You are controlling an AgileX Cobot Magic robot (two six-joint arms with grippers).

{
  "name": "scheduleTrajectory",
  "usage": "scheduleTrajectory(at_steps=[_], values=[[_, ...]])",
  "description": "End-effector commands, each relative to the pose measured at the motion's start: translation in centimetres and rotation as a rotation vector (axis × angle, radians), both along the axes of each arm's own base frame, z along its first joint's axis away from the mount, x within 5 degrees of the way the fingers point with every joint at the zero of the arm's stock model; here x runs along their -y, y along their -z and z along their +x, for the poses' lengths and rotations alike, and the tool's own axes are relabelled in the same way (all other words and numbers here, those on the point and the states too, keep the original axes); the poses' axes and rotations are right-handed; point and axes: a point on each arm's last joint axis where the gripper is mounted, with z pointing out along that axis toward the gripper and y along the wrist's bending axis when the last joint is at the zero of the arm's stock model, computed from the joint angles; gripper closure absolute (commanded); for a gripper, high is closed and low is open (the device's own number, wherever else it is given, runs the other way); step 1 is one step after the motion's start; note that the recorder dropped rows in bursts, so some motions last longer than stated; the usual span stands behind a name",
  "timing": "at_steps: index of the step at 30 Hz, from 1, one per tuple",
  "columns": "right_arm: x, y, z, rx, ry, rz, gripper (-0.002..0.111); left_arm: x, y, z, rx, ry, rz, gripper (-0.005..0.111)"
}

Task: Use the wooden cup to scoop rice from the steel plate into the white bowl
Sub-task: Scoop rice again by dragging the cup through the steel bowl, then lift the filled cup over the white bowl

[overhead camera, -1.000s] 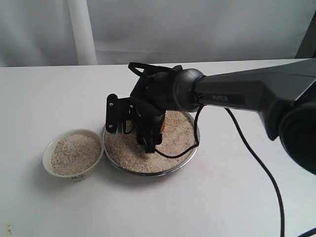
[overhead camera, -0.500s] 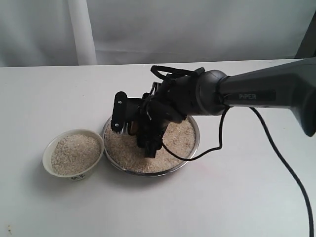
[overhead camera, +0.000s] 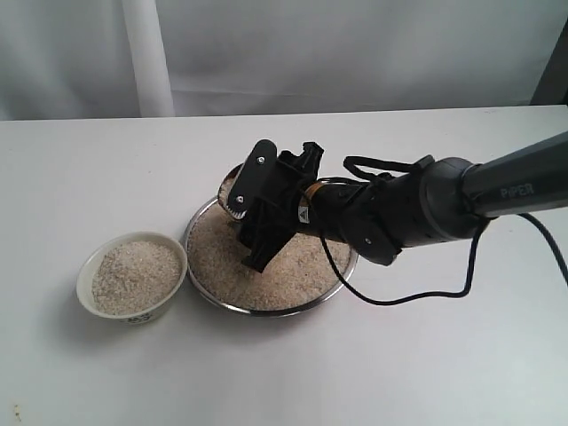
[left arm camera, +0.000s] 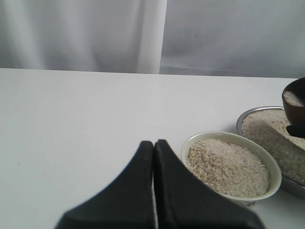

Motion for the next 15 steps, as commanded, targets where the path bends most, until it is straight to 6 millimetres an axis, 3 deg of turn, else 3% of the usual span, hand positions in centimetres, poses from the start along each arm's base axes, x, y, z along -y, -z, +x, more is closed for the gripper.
scheduleTrajectory(at_steps=[1, 7, 15], values=[[0.2, -0.8, 0.1, 0.032, 0.022, 0.069, 0.108, 0.0, -0.2, 0.0, 0.010, 0.004, -0.012, 0.107], [-0.1, -1.0, -0.5, 0.020, 0.001, 0.034, 0.108, 0.0, -0.2, 0.0, 0.010, 0.004, -0.013, 0.107], [-3.4, -5.1, -2.2, 0.046, -0.081, -0.008, 0.108, 0.0, -0.2, 0.0, 0.010, 0.004, -0.013, 0.107]])
